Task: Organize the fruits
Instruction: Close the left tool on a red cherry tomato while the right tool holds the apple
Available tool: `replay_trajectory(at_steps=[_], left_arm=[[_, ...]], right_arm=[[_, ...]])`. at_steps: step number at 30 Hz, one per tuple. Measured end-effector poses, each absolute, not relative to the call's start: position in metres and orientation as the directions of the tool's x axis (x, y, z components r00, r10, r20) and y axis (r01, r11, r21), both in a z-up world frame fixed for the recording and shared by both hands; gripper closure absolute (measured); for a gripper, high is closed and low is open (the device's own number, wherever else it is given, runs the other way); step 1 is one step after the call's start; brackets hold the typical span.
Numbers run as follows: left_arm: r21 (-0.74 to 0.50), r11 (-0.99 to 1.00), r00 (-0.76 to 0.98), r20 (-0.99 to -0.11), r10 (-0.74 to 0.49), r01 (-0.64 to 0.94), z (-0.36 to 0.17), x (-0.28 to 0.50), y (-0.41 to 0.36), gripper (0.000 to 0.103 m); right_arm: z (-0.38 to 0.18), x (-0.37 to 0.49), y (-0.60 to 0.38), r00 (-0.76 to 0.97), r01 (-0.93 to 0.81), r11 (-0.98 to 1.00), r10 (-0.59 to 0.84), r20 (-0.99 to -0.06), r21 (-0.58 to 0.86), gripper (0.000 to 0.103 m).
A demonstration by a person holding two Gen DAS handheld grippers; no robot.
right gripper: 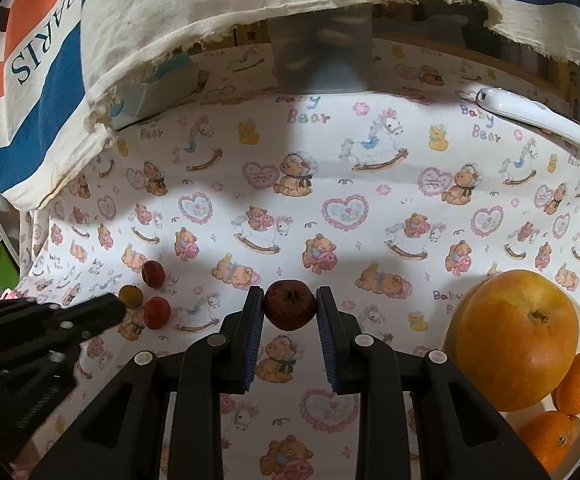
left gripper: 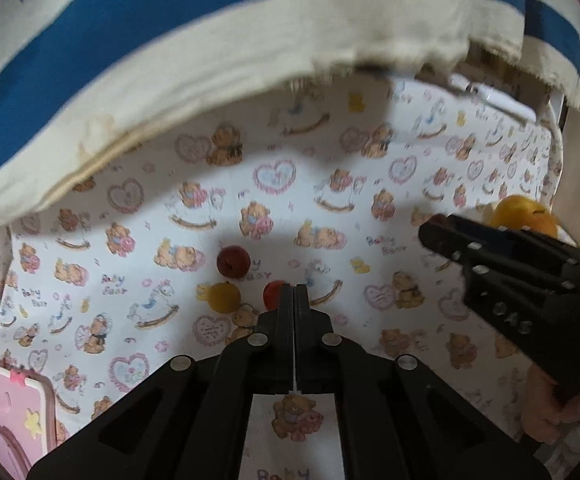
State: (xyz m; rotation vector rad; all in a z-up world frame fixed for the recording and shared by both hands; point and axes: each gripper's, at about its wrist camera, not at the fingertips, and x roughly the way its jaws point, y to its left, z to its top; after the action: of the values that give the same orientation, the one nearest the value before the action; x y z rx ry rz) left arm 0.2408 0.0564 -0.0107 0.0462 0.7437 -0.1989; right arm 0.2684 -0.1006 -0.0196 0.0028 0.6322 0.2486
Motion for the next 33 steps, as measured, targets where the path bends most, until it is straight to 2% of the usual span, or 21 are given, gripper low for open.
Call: replay_trajectory(at_steps=[7,16,17,18,19,20,21,26,28,29,31,33], left_arm=[[-0.044,0.981,0.76,-0.626,-0.174,0.189,0.01,0.226,0.062,0.103],[-0.074,0.98,0.751,-0.632,-0.19,0.186,0.015,0.229,0.075,0.103],[-0.069,0.981,0.752,-0.633,-0.185,0.184,0.013,0.229,0.074,0.097],[-0.061,0.981,0.753,-0.633,-0.182,0.185,0.011,0.231,0.073,0.08],[-0.051,0.98,0.755,-0.629,-0.182,0.194,0.008,0.233,0.071,0.07],[-0.036,0.981,0.762,-0.625,-0.17,0.189,0.006,0.233,0.069,0.054],[-0.014,0.984,0.768,-0.624,-0.147,0.177,0.003,0.236,0.066,0.05],[0.026,0.978,0.732,-0.668,-0.136,0.206,-0.018,0.253,0.051,0.051],[0.002,0.978,0.707,-0.691,-0.149,0.209,-0.025,0.263,0.049,0.069],[-0.017,0.978,0.692,-0.705,-0.158,0.206,-0.028,0.267,0.049,0.082],[-0.039,0.979,0.667,-0.726,-0.165,0.199,-0.034,0.272,0.05,0.085],[-0.008,0.983,0.671,-0.73,-0.13,0.181,-0.038,0.273,0.05,0.085]], right_arm=[[-0.019,0.268,-0.101,0.782,-0.227,0.97,0.233,-0.579,0.083,0.075],[-0.019,0.267,-0.101,0.785,-0.23,0.97,0.234,-0.574,0.081,0.075],[-0.019,0.267,-0.1,0.785,-0.23,0.97,0.235,-0.573,0.082,0.075],[-0.018,0.267,-0.101,0.785,-0.231,0.969,0.236,-0.572,0.083,0.075],[-0.018,0.266,-0.101,0.786,-0.23,0.97,0.236,-0.571,0.084,0.075],[-0.018,0.266,-0.101,0.787,-0.23,0.97,0.236,-0.57,0.085,0.075],[-0.018,0.266,-0.101,0.787,-0.229,0.97,0.237,-0.569,0.086,0.075],[-0.016,0.265,-0.102,0.796,-0.221,0.971,0.232,-0.559,0.088,0.075],[-0.015,0.264,-0.102,0.798,-0.22,0.971,0.232,-0.556,0.09,0.075],[-0.015,0.265,-0.102,0.798,-0.221,0.971,0.233,-0.556,0.09,0.075],[-0.015,0.264,-0.102,0.796,-0.222,0.971,0.233,-0.558,0.089,0.075],[-0.015,0.264,-0.102,0.796,-0.222,0.971,0.234,-0.558,0.09,0.075]])
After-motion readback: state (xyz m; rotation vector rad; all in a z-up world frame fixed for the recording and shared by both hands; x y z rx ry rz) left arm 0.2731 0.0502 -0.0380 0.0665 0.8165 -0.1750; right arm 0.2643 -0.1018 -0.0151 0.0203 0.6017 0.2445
